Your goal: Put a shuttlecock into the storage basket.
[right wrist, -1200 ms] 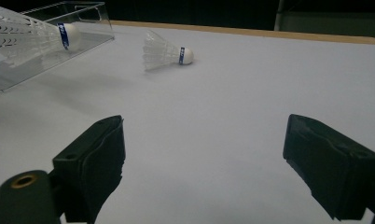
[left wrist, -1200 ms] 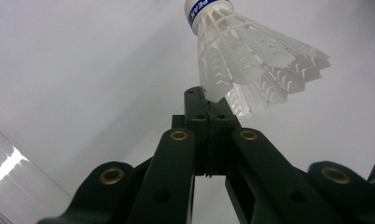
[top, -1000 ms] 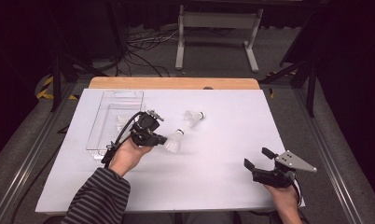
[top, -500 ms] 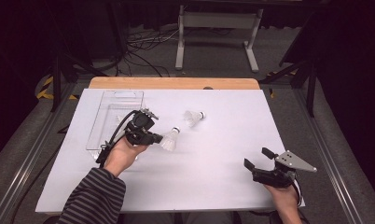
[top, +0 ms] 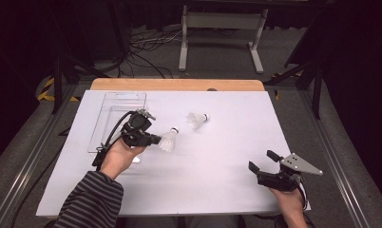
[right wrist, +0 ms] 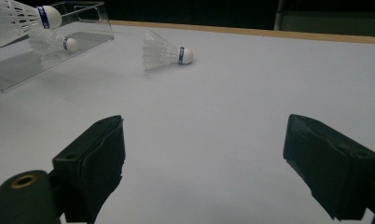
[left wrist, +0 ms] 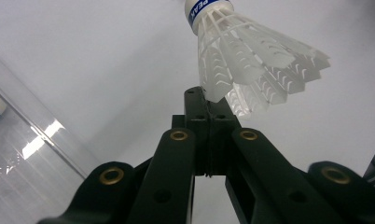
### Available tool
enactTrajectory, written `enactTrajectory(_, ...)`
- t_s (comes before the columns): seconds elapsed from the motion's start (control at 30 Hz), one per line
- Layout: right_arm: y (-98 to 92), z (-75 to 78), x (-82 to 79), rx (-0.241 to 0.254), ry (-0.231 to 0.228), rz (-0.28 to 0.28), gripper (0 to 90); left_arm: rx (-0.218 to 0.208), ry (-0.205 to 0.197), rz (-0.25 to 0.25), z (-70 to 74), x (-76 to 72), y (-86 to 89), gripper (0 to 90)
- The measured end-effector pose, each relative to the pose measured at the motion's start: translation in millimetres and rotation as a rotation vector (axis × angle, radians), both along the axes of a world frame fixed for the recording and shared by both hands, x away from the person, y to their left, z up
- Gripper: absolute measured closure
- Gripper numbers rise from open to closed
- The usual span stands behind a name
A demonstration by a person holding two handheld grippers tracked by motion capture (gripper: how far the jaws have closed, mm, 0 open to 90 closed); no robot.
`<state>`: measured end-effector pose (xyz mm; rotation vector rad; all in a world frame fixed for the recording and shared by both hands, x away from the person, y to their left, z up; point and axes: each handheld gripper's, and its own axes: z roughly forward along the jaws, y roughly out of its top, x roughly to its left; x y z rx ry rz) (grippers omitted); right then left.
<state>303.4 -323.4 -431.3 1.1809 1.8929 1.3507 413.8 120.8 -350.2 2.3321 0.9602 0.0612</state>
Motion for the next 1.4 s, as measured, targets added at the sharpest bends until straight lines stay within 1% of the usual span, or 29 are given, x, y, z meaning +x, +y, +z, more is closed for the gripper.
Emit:
enactTrajectory(0.07, 0.1, 0.0, 0.0, -0.001, 0.001, 0.002, 13.4, -0.006, 0.000, 0.007, 0.5, -0.4, 1.7, 90.0)
enactTrajectory(0.13, 0.2, 0.0, 0.0, -0.001, 0.000, 0.001, 13.4, -0.001, -0.004, 0.007, 1.5, -0.2, 3.9, 90.0)
enactTrajectory(0.17, 0.1, 0.0, 0.0, 0.000, 0.000, 0.000, 13.4, -0.009, -0.001, 0.011, 1.5, -0.4, 4.5, 90.0)
enactTrajectory(0.27, 0.1, 0.0, 0.0, 0.000, 0.003, 0.002, 13.4, -0.006, -0.004, 0.013, 2.8, -0.3, 7.7, 90.0)
enactTrajectory(0.3, 0.1, 0.0, 0.1, -0.002, 0.001, 0.001, 13.4, -0.013, -0.003, 0.021, 3.1, -0.7, 8.5, 90.0)
enactTrajectory(0.53, 0.2, -0.1, 0.1, -0.002, 0.002, 0.001, 13.4, -0.009, -0.013, 0.024, 6.0, -0.4, 14.7, 90.0)
enactTrajectory(0.57, 0.3, -0.1, 0.0, -0.001, 0.002, 0.001, 13.4, -0.014, -0.007, 0.028, 6.3, -0.7, 15.4, 90.0)
enactTrajectory(0.97, 0.2, -0.2, 0.2, -0.003, 0.001, 0.002, 13.4, -0.020, -0.020, 0.057, 9.5, 0.1, 27.7, 90.0)
enactTrajectory(1.07, 0.4, -0.2, 0.2, -0.004, 0.003, 0.002, 13.4, -0.029, -0.014, 0.065, 9.7, 0.1, 30.3, 90.0)
enactTrajectory(1.33, 0.4, -0.2, 0.2, -0.003, 0.004, 0.002, 13.4, -0.030, -0.022, 0.077, 11.1, 1.2, 36.6, 90.0)
enactTrajectory(1.4, 0.4, -0.2, 0.2, -0.004, 0.003, 0.002, 13.4, -0.036, -0.016, 0.082, 11.3, 1.2, 38.2, 90.0)
